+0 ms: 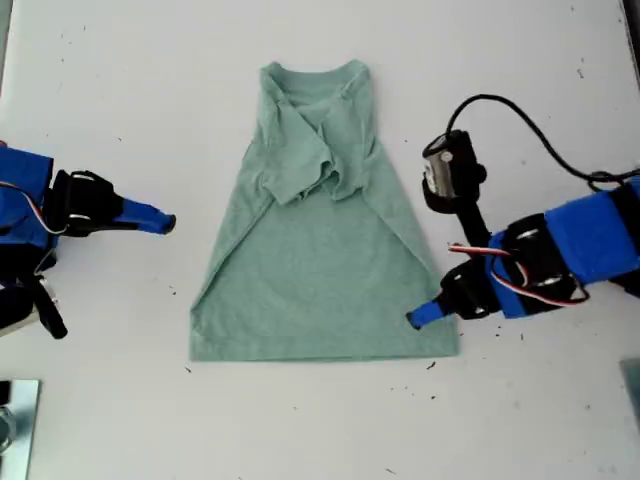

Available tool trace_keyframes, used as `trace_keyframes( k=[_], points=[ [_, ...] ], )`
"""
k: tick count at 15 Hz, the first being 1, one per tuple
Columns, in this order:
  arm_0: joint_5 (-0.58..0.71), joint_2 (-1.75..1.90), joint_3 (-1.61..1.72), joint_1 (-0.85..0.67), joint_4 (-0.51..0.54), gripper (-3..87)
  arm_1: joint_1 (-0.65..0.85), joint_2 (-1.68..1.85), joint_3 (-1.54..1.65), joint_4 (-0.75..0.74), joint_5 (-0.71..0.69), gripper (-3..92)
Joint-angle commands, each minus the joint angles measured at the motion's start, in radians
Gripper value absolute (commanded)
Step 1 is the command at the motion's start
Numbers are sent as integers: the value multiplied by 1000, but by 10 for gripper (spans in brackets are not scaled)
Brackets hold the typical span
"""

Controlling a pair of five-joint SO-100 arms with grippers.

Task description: Fold t shirt

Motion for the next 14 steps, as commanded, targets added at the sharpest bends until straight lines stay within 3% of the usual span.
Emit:
trace_keyframes(
  k=[1, 3, 4, 6, 9, 12, 14],
  points=[
    [-3, 8, 3, 23, -5, -1, -25, -86, 51, -153, 34, 333],
    [-3, 6, 5, 25, -6, -1, -37, -198, 83, -270, 41, 198],
    [-5, 6, 5, 29, -6, -1, -52, -238, 72, -276, 66, 46],
    [-5, 5, 5, 37, -6, -1, -57, -207, 63, -256, 21, 16],
    [-5, 5, 5, 37, -6, -1, -57, -152, -94, -20, -29, 14],
    [-8, 5, 5, 51, -6, -1, -66, -172, -528, 410, -43, -2],
    [-8, 5, 5, 49, -6, -1, -69, -192, -736, 465, -72, -3]
  ],
)
